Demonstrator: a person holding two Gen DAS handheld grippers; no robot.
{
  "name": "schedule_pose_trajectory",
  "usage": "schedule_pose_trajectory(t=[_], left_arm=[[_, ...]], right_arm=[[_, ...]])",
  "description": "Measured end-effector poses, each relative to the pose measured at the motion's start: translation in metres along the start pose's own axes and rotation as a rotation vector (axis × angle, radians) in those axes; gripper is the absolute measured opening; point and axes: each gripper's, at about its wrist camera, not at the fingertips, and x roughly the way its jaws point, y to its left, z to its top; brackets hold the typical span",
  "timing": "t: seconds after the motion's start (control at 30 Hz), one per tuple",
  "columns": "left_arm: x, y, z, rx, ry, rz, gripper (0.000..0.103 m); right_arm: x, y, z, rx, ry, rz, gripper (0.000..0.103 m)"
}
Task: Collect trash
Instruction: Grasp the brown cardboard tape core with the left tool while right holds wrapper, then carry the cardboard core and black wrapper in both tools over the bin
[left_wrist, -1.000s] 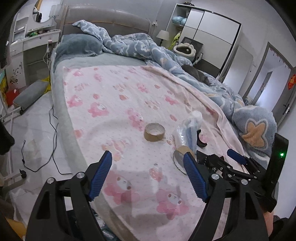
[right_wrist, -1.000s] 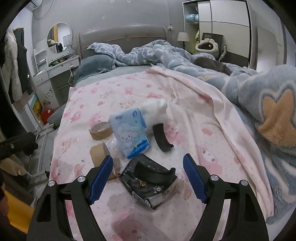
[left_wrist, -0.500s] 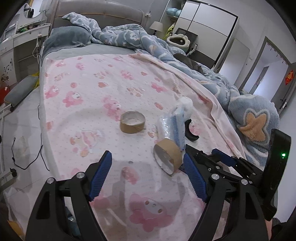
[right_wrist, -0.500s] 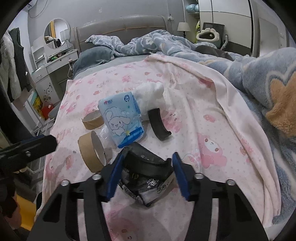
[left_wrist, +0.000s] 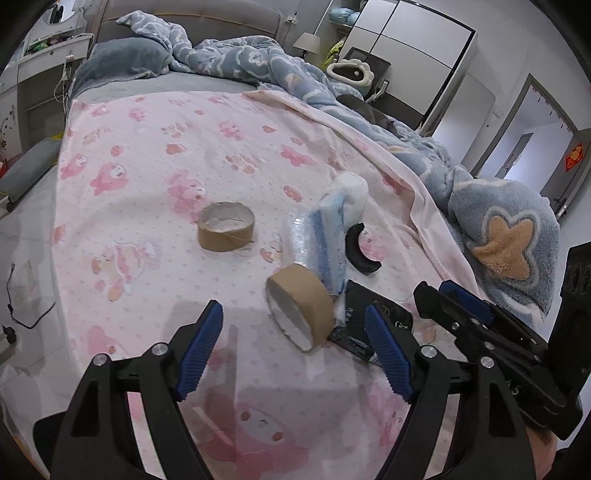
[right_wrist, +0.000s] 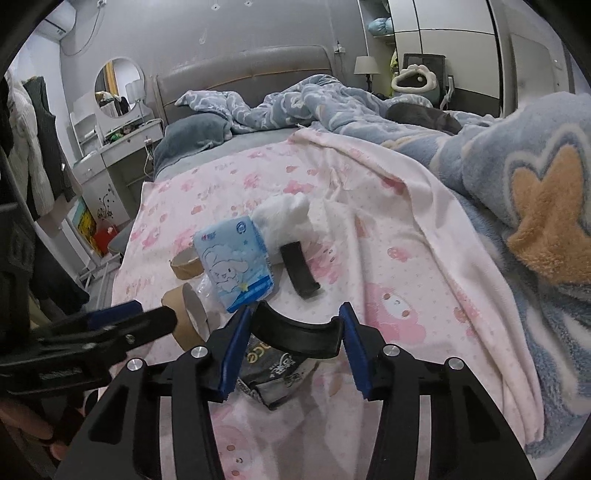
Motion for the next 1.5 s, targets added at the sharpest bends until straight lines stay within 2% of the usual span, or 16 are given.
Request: schedule_pose_trajectory(t=[0.23,0.6,0.73,0.8,0.87,1.03,1.23,1.5], left_arm=[[0.013,0.003,-0.001,-0.056,0.01,-0.028,0.059],[0.026,-0.001,-0.004,-0.068,0.034,-0.018,0.04],[0.024,-0.006,-0.004,-0.038,0.023,-0.006,0.024],[0.019,-0.008,-0.004,-0.015,0.015,0.003,0.02],[0.015,-0.007,-0.004,-0.003,0.01,0.005,0.01],[0.007,-0.004,-0.004,0.006,0.011,-0.007,0.004],[-0.004,0.001,-0.006,0.048,0.007,0.0,0.003],[-0.024,0.03,-0.007,0.036,0.012,0.042,0.003]], right_arm=[[-0.007,-0.009,0.003,-0.005,-0.01,0.027,0.05],[-0.012,-0.029,-0.001,0.013,0.008,0.034,0.05],[-0.012,-0.03,-0.001,0.021,0.019,0.045,0.05],[-0.013,-0.027,0.0,0.017,0.013,0.05,0.05],[-0.014,-0.023,0.002,0.012,0.008,0.058,0.05],[-0.013,-0.01,0.004,-0.01,0.007,0.07,0.05],[-0.01,0.007,0.009,-0.017,0.005,0.091,0.05],[0.001,0.048,0.014,-0.06,0.011,0.135,0.05]])
